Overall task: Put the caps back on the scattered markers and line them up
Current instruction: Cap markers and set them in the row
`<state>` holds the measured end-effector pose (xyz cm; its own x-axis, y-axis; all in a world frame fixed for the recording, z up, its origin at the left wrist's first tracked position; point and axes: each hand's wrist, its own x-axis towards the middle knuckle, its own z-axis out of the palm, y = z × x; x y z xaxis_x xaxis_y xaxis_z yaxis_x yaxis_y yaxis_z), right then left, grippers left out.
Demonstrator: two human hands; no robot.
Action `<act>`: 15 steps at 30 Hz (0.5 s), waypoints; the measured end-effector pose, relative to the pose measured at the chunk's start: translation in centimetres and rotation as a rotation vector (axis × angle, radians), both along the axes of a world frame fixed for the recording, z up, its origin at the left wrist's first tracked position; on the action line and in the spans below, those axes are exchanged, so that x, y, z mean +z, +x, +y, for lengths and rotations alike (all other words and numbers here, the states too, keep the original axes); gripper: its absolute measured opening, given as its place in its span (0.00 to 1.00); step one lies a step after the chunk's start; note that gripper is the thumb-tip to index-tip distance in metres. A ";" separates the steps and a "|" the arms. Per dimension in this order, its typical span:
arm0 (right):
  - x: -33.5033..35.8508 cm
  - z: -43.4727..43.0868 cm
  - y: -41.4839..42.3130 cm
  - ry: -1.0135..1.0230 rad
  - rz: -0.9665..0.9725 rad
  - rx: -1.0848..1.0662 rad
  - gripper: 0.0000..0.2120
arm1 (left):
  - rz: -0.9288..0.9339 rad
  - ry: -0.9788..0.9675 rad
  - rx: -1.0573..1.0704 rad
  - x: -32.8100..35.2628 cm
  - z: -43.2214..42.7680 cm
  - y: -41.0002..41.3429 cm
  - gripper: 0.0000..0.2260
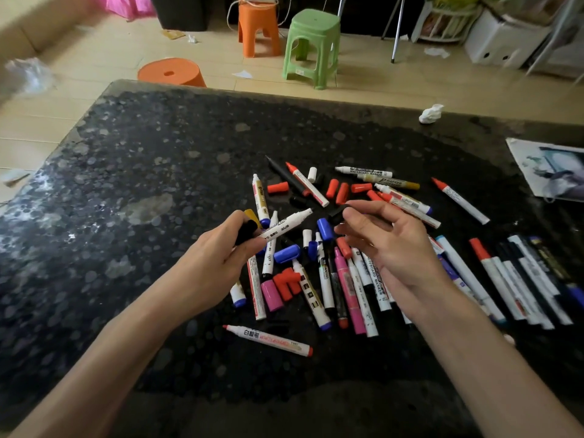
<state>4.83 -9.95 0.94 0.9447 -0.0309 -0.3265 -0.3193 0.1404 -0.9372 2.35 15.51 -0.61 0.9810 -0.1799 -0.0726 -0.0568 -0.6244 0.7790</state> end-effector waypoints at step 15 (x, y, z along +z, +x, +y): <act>0.1 -1.0 -0.8 0.252 -0.025 -0.080 0.11 | -0.055 -0.035 -0.114 0.2 -2.1 0.4 0.07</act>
